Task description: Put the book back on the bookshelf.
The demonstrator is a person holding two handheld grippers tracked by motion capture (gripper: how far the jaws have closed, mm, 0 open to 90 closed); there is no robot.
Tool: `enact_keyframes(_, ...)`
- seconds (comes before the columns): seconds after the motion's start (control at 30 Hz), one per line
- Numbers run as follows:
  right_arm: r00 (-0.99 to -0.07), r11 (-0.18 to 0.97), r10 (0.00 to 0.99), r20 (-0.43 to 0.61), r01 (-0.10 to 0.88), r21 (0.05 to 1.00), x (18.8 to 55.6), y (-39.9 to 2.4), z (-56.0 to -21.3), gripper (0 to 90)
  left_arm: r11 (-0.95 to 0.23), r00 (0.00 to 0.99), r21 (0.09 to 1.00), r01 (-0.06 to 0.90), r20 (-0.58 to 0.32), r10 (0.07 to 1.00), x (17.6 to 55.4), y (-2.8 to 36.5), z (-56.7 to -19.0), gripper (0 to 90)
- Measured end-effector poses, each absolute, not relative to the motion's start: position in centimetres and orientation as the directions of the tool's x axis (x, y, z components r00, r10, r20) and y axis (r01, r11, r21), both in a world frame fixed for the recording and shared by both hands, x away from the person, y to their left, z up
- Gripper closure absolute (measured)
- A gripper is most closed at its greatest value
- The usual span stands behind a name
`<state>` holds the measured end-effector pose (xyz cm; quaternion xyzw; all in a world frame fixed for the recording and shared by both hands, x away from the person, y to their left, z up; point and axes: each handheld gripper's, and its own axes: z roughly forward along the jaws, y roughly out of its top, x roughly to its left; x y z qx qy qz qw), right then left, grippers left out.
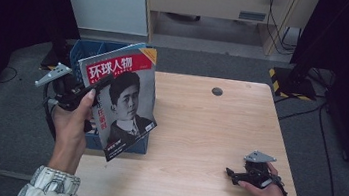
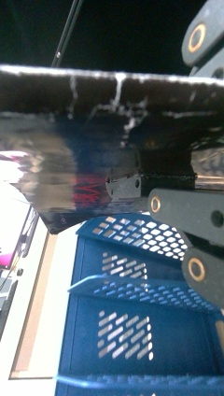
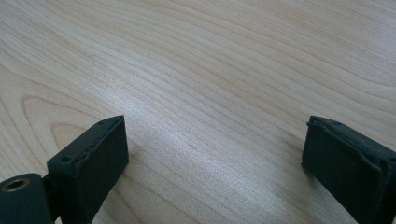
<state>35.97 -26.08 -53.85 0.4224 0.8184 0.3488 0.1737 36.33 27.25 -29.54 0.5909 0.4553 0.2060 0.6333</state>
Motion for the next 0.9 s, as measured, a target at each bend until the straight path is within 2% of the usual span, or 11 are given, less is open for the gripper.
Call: enact_keyframes(0.9, -0.583, 0.4, 0.813, 0.01, 0.57, 0.718, 36.0, -26.1, -53.8, 7.3, 0.227, 0.429, 0.942, 0.248, -0.317, 0.846, 34.7, 32.3, -28.9, 86.5)
